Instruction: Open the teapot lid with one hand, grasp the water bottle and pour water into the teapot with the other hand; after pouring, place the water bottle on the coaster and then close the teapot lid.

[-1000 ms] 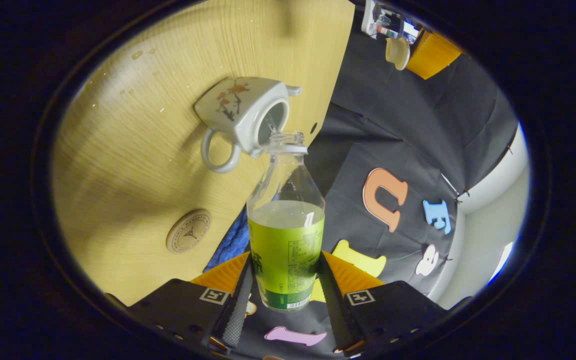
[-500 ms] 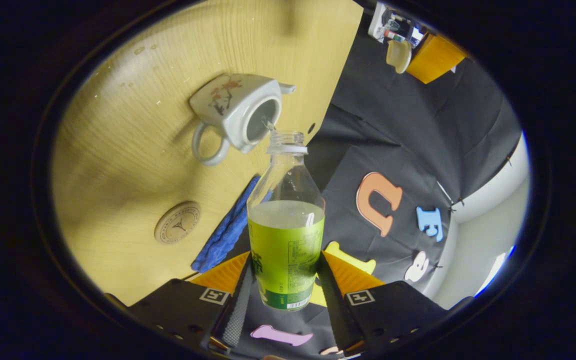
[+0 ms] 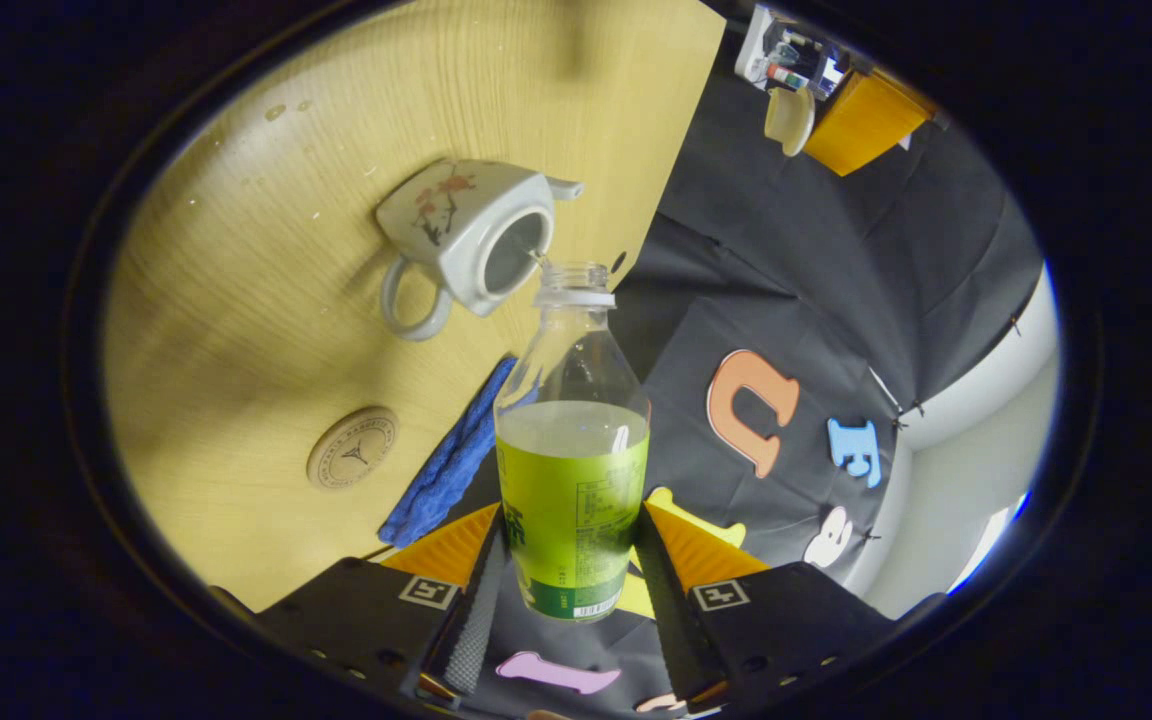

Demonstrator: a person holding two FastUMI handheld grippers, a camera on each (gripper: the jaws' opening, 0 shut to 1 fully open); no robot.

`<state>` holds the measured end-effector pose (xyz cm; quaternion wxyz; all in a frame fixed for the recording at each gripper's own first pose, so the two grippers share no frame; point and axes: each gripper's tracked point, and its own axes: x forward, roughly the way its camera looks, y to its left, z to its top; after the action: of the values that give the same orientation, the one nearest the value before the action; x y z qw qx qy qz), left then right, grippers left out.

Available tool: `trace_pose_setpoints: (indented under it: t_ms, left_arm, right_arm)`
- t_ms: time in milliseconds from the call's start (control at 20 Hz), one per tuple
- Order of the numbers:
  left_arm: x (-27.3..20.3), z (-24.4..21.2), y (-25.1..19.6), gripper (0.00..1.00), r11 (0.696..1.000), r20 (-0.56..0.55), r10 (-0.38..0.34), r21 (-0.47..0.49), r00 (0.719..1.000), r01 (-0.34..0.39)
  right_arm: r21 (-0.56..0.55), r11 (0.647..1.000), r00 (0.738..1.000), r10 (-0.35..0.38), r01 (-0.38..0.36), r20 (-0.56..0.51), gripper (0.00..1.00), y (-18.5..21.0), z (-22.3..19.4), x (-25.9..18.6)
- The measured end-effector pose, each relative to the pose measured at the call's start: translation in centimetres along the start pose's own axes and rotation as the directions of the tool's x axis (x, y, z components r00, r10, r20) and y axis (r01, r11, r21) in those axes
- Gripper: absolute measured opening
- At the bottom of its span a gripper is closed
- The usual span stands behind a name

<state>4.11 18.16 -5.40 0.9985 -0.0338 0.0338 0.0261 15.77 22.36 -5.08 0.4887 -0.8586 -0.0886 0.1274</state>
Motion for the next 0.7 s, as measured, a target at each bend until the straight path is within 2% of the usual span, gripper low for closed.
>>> trace_pose_setpoints:
  t_ms: [100, 200, 300, 350, 450, 500, 600, 700]
  left_arm:
    - [0.0, -0.1, 0.4, 0.03, 1.000, 0.002, 0.009, -0.004, 1.000, -0.009]
    - [-0.1, -0.3, 0.7, 0.03, 1.000, -0.001, 0.017, -0.005, 1.000, -0.017]
    - [-0.1, -0.3, 0.8, 0.03, 1.000, 0.000, 0.021, -0.008, 1.000, -0.021]
    - [-0.1, -0.1, 0.7, 0.03, 1.000, 0.002, 0.022, -0.007, 1.000, -0.022]
    - [0.0, -0.1, 0.6, 0.03, 1.000, 0.006, 0.019, -0.007, 1.000, -0.019]
    - [0.0, 0.0, 0.3, 0.03, 1.000, 0.007, 0.017, -0.007, 1.000, -0.017]
    - [0.1, 0.0, -0.3, 0.03, 1.000, 0.008, 0.009, -0.004, 1.000, -0.008]
    - [0.1, 0.2, -1.1, 0.03, 1.000, 0.012, -0.002, 0.003, 1.000, 0.002]
  right_arm:
    - [0.050, 0.998, 0.999, 0.046, -0.046, 0.008, 0.72, 1.0, 0.1, -0.1]
    - [0.134, 0.986, 0.995, 0.095, -0.097, 0.022, 0.70, 2.0, 0.3, -0.2]
    - [0.242, 0.961, 0.990, 0.130, -0.137, 0.045, 0.72, 2.4, 0.4, -0.4]
    - [0.311, 0.935, 0.986, 0.157, -0.168, 0.060, 0.72, 2.8, 0.4, -0.6]
    - [0.463, 0.855, 0.972, 0.212, -0.234, 0.099, 0.72, 3.6, 0.6, -1.0]
    - [0.528, 0.812, 0.968, 0.217, -0.250, 0.124, 0.70, 3.5, 0.7, -1.2]
    - [0.639, 0.727, 0.968, 0.197, -0.250, 0.154, 0.70, 2.5, 0.4, -1.6]
    - [0.743, 0.619, 0.967, 0.176, -0.256, 0.186, 0.72, 2.0, 0.3, -1.8]
